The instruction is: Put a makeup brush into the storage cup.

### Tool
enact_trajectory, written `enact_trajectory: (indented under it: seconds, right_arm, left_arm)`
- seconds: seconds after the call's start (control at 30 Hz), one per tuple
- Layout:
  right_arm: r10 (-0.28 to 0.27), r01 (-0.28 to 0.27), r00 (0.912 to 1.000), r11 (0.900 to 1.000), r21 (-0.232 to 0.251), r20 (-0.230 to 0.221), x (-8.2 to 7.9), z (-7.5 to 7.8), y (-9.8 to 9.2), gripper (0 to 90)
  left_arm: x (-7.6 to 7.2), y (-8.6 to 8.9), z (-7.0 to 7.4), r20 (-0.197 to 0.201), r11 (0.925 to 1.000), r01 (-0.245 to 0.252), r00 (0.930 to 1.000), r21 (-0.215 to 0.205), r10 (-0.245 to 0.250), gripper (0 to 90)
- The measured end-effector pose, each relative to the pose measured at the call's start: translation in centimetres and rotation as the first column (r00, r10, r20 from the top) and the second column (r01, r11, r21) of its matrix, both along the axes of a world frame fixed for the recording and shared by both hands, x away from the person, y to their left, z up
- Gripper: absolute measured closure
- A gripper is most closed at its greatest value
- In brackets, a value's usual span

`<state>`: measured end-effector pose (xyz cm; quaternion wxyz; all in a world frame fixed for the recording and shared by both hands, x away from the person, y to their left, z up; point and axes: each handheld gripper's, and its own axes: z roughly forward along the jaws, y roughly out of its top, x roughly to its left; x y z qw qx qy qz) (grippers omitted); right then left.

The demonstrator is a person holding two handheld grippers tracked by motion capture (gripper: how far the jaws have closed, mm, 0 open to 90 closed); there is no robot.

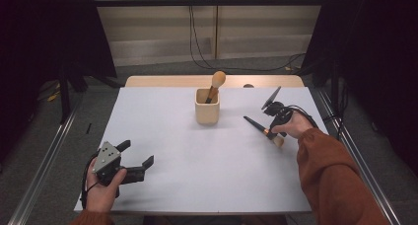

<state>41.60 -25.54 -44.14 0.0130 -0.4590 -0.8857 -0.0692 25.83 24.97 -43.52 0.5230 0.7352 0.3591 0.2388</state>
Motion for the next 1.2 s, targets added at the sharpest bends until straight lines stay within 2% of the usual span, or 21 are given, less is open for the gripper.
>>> enact_trajectory:
  seconds: [0.3,0.57,0.67,0.73,0.87,0.9,0.93,1.1,1.2]
  right_arm:
    - [-0.009,0.009,1.0000,1.000,0.014,-0.002,-0.1,0.2,-0.2,71.4]
    - [0.013,-0.013,0.9998,1.000,0.000,-0.012,-0.2,-0.5,0.0,71.4]
    - [0.037,-0.037,0.9986,0.999,-0.002,-0.037,-0.3,-0.8,0.1,71.2]
    - [0.021,-0.021,0.9992,1.000,0.003,-0.034,-0.2,-0.8,-0.1,71.0]
    - [0.012,-0.010,0.9988,0.999,0.035,-0.047,-0.1,-0.8,-0.4,70.4]
    - [-0.007,0.010,0.9983,0.999,0.043,-0.059,-0.2,-0.8,-0.5,70.2]
    - [0.009,-0.006,0.9988,0.998,0.060,-0.048,-0.1,-0.8,-0.7,69.8]
    - [-0.002,0.008,0.9984,0.995,0.104,-0.057,-0.1,-0.3,-1.4,68.7]
    - [-0.007,0.013,0.9979,0.995,0.101,-0.064,-0.2,-0.1,-1.5,71.9]
  left_arm:
    - [0.1,0.0,0.0,-0.001,1.0000,0.000,1.0000,0.001,0.000,3.6]
    - [0.1,0.1,0.0,0.000,1.0000,0.001,1.0000,0.002,-0.001,3.6]
    - [0.1,0.1,0.0,0.000,1.0000,0.001,1.0000,0.002,-0.001,3.6]
    - [0.1,0.0,0.0,-0.001,1.0000,0.000,1.0000,0.001,0.000,3.6]
    - [0.0,0.1,0.0,0.001,1.0000,0.001,1.0000,0.002,-0.001,3.6]
    - [0.0,0.1,0.0,-0.001,1.0000,-0.001,1.0000,0.002,0.001,3.6]
    - [0.0,0.1,0.0,-0.001,1.0000,-0.001,1.0000,0.001,0.001,3.6]
    - [0.1,0.0,-0.1,-0.001,1.0000,-0.001,1.0000,0.002,0.001,3.6]
    - [0.1,0.0,-0.1,-0.002,1.0000,0.000,1.0000,0.002,0.000,3.6]
